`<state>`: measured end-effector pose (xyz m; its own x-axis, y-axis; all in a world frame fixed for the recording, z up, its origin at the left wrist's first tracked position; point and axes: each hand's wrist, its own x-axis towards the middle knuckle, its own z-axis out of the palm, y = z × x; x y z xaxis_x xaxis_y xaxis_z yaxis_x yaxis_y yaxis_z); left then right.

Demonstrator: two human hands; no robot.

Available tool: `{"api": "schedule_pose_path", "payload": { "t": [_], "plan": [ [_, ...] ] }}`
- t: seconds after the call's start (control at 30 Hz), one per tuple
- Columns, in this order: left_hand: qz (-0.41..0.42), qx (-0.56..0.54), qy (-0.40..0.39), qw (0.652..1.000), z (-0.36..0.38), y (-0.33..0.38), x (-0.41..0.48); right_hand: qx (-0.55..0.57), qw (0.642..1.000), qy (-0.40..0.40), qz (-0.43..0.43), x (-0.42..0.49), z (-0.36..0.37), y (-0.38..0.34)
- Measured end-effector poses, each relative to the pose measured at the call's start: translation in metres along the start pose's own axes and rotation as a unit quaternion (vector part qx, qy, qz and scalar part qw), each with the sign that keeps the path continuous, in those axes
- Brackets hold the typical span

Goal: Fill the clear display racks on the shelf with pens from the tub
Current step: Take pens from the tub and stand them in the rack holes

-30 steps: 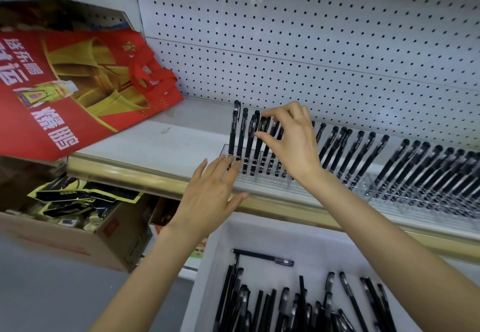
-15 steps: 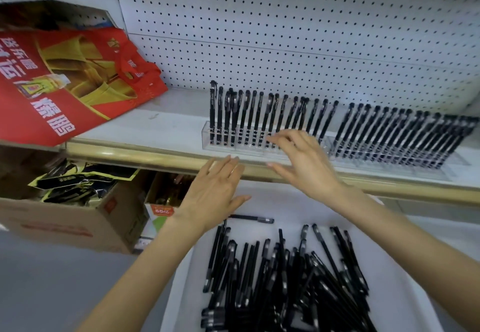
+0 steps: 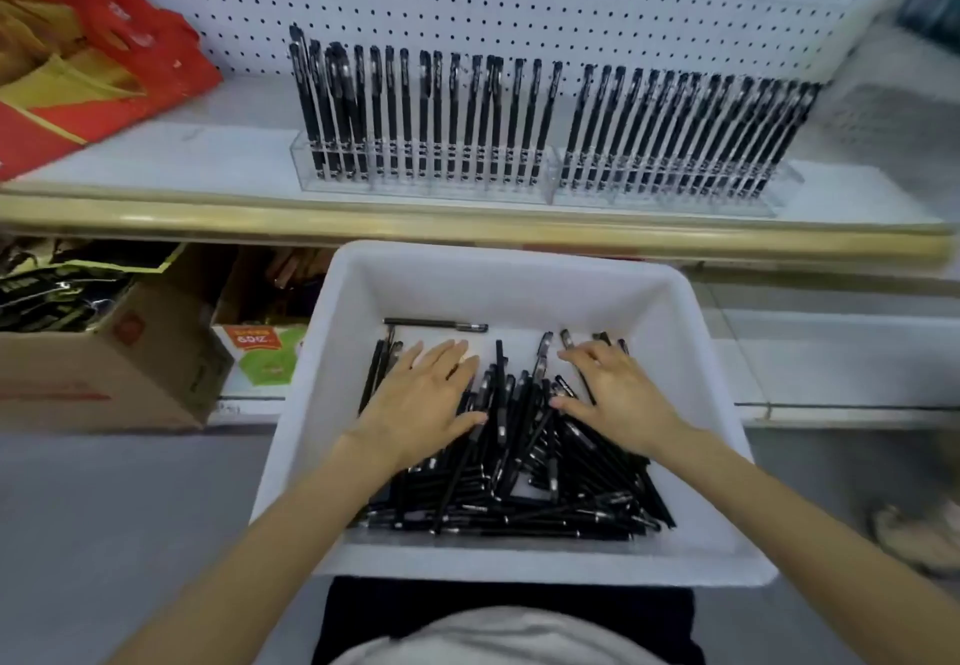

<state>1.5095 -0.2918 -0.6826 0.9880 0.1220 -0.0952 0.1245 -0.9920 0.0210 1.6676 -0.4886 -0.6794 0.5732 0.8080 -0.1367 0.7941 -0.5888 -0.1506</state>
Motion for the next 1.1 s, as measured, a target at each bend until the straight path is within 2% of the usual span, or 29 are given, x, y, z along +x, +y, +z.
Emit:
{"api": "schedule_pose_path", "payload": {
  "t": [0.23, 0.37, 0.5, 0.67, 0.87, 1.03, 1.1],
  "plan": [
    [-0.019, -0.038, -0.025, 0.999, 0.023, 0.022, -0.006, 0.125, 0.986, -0.06, 0.087, -0.015, 0.029, 0.012],
    [-0.085, -0.118, -0.009, 0.989, 0.027, 0.022, -0.005, 0.221, 0.966, -0.054, 0.124, 0.004, 0.03, 0.012],
    [-0.135, -0.151, -0.032, 0.979, 0.027, 0.024, -0.002, 0.27, 0.951, -0.035, 0.146, 0.026, 0.034, 0.005],
    [-0.146, -0.141, -0.05, 0.978, 0.031, 0.025, 0.0, 0.281, 0.944, 0.006, 0.174, 0.041, 0.038, -0.003],
    [-0.158, -0.176, -0.052, 0.97, 0.036, 0.026, 0.006, 0.245, 0.945, 0.016, 0.216, 0.05, 0.044, -0.007],
    [-0.172, -0.243, -0.035, 0.954, 0.036, 0.017, 0.005, 0.25, 0.93, 0.012, 0.269, 0.057, 0.049, -0.012],
    [-0.186, -0.283, -0.017, 0.941, 0.032, 0.012, 0.006, 0.286, 0.915, 0.014, 0.284, 0.06, 0.049, -0.012]
  ]
}}
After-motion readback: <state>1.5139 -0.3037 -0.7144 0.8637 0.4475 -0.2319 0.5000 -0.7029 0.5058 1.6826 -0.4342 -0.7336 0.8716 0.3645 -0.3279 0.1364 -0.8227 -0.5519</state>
